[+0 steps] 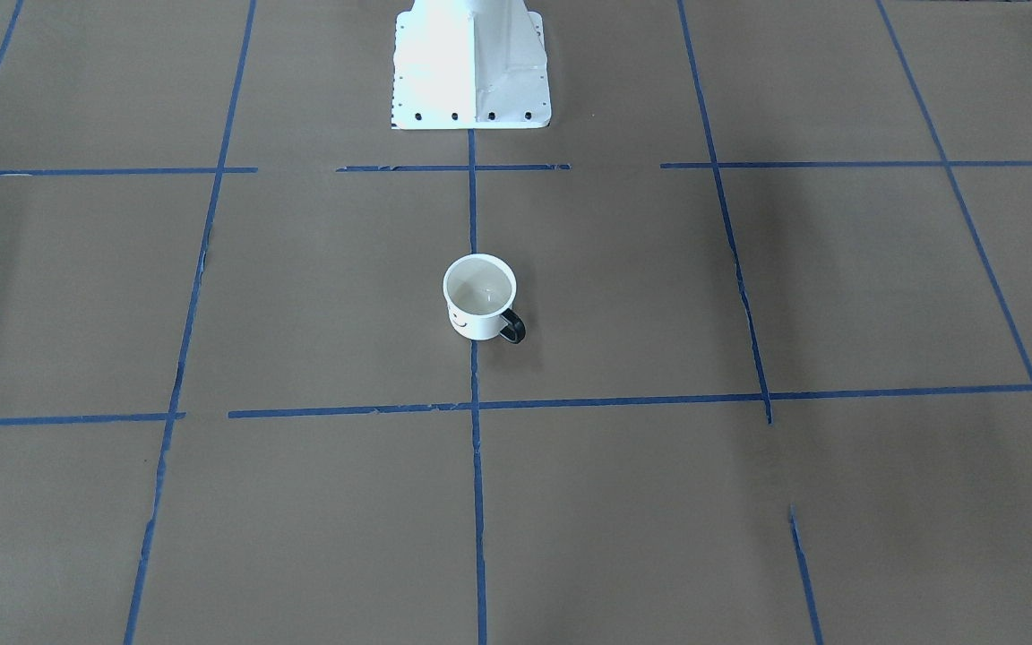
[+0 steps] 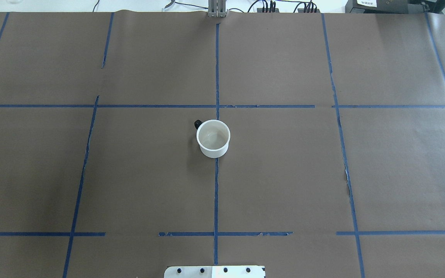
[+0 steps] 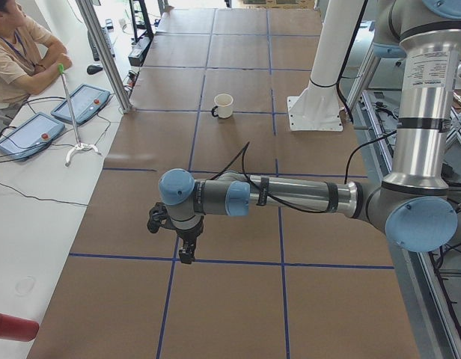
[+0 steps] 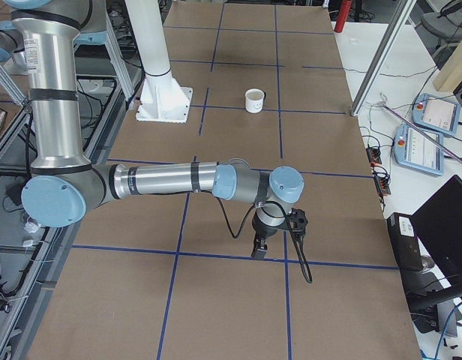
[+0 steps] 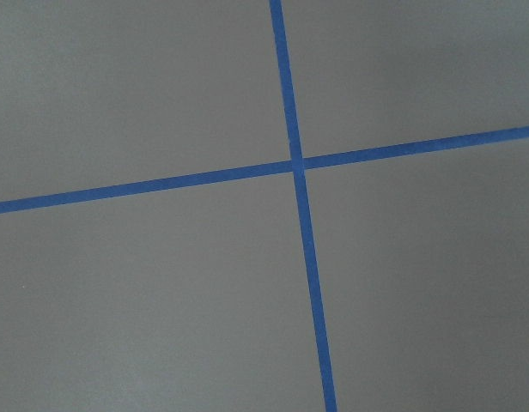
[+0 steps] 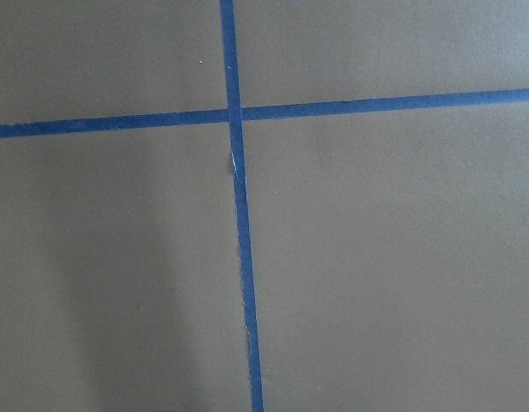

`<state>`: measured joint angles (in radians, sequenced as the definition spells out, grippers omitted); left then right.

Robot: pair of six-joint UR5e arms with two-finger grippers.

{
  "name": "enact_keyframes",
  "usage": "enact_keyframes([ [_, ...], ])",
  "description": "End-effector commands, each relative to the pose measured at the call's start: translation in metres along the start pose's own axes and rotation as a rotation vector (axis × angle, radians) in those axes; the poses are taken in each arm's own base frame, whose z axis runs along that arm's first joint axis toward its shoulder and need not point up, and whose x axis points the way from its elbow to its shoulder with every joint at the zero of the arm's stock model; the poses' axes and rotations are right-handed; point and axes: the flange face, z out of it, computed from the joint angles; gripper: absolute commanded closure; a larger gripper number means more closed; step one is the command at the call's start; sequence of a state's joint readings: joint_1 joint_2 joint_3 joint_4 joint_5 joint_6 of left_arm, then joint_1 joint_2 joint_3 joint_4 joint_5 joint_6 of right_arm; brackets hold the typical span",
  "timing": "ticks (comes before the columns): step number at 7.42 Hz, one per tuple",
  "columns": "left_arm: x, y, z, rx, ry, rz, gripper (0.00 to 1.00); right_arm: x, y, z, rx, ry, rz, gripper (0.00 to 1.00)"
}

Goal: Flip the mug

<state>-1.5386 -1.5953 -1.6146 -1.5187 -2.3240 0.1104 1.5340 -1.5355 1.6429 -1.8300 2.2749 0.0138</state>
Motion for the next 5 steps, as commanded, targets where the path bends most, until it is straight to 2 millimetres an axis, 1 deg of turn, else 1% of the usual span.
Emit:
enact_keyframes([
  [1, 0.0007, -0.0002, -0.0019, 0.004, 0.000, 0.003, 0.00, 0.0000, 0.0000, 0.0000, 0.000, 0.000, 0.000, 0.00],
  [5, 0.0034, -0.0016, -0.0037, 0.008, 0.001, 0.009, 0.00, 0.0000, 0.0000, 0.0000, 0.000, 0.000, 0.000, 0.00],
])
